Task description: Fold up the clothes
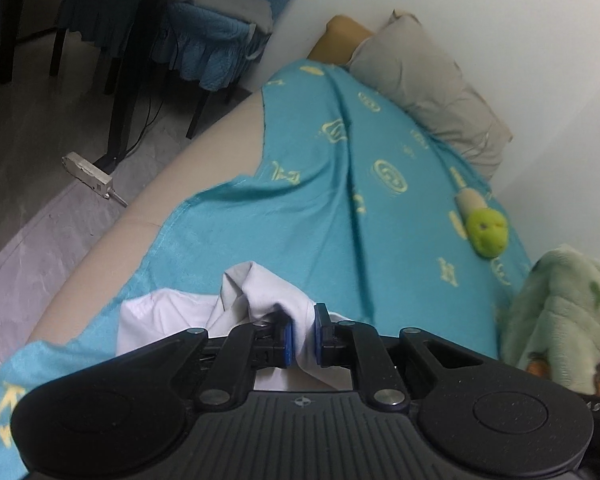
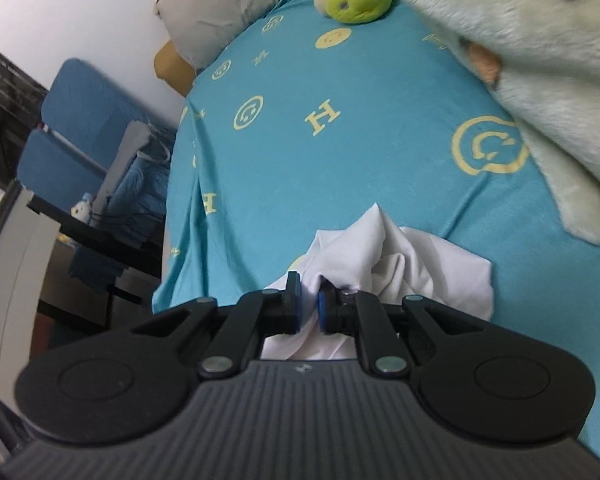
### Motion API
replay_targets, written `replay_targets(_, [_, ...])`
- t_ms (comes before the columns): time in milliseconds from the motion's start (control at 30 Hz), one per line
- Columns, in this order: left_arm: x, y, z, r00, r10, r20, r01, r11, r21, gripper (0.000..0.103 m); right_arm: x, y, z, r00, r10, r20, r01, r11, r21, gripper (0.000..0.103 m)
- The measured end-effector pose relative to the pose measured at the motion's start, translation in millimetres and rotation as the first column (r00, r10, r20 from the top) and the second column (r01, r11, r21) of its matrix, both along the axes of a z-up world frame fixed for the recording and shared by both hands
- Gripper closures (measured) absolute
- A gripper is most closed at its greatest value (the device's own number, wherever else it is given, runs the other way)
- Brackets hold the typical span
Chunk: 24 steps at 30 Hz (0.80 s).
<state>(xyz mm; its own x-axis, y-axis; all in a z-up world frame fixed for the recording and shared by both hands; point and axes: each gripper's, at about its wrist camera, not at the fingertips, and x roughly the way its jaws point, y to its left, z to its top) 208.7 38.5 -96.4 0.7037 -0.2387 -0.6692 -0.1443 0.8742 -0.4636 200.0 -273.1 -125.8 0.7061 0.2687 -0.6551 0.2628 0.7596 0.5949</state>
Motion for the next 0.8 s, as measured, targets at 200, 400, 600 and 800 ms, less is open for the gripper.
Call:
replay_targets(200, [11, -13, -12, 0.998, -0.022, 0.055, 0.017, 0.996, 0.089, 0.091, 21, 6, -15, 0.998, 0.041, 0.038, -0.039, 0.997, -0.065, 0.091])
replay_targets(400, [11, -14, -11, 0.998, -0.044, 0.048, 0.039, 0.994, 0.105, 0.085, 23, 1, -21, 0.997, 0.058, 0.042, -0.057, 0.998, -0.023, 0.073])
replay_targets(600, [-9, -28, 8, 0.991, -0.101, 0.089, 0.085, 0.982, 0.170, 0.025, 1, 28, 11, 0.979, 0.138, 0.147, -0.123, 0.987, -0.106, 0.008])
replay_targets(800, [-30, -48, 22, 0.970, -0.219, 0.104, 0.168, 0.917, 0.362, 0.019, -17, 47, 22, 0.973, 0.191, 0.127, -0.141, 0.936, -0.323, 0.009])
